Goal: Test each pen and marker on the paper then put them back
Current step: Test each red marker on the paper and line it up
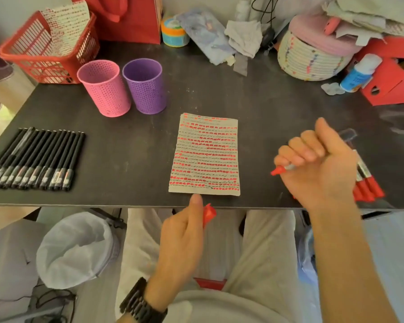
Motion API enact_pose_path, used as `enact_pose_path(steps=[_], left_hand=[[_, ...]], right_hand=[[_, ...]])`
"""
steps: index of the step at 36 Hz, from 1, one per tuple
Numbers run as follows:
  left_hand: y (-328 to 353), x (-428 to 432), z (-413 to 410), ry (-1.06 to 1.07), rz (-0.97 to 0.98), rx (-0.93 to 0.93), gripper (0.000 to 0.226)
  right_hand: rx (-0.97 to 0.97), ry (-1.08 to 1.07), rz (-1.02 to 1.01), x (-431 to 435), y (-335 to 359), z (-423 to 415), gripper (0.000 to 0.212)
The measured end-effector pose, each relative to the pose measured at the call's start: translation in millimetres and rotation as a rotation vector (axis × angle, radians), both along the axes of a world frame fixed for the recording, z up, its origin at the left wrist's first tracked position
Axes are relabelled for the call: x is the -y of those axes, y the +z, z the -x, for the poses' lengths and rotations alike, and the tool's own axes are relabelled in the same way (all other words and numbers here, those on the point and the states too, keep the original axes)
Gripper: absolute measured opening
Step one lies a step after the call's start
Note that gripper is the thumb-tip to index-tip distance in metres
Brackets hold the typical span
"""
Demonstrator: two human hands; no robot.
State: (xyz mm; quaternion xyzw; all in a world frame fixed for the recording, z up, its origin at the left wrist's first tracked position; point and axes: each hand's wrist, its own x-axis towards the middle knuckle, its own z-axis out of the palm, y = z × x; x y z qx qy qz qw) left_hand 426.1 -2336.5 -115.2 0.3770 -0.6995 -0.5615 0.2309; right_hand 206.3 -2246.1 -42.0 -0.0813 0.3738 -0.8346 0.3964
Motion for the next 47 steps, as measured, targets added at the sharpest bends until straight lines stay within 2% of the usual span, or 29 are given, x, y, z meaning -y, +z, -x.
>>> enact_pose_path(steps=[2, 5, 7, 10, 12, 15, 20, 28, 38, 47], left_hand=[[3, -3, 11, -0.085, 0.339, -0.016, 0.051], [-4, 3, 21, -0.200, 0.697, -0.035, 0.042], [-14, 6, 24, -0.257, 0.842, -0.013, 0.040], [-29, 7, 29, -0.301, 0.938, 0.002, 0.038], [-38, 7, 32, -0.306, 0.960, 0.021, 0.037], [-48, 9, 33, -0.308, 0.976, 0.021, 0.036], [-56, 10, 35, -0.263, 1.012, -0.038, 0.035], [-57, 7, 37, -0.212, 1.033, -0.066, 0.037], [-57, 6, 39, -0.194, 1.010, -0.061, 0.038], [-53, 5, 39, -0.183, 0.966, -0.056, 0.041]], right_hand=[[-0.008, -0.030, -0.097, 20, -10, -10, 0.049], [-0.142, -0.094, -0.323, 31, -27, -16, 0.054], [-0.269, -0.095, -0.472, 32, -39, -18, 0.062], [-0.394, -0.034, -0.557, 29, -50, -21, 0.064], [-0.475, -0.016, -0.564, 26, -54, -23, 0.053], [-0.698, -0.091, -0.643, 23, -59, -24, 0.033], [-0.853, -0.270, -0.703, 26, -72, -28, 0.040], [-0.888, -0.281, -0.715, 36, -76, -29, 0.034], [-0.984, -0.242, -0.830, 43, -76, -30, 0.034], [-0.978, -0.249, -0.849, 43, -75, -29, 0.033]])
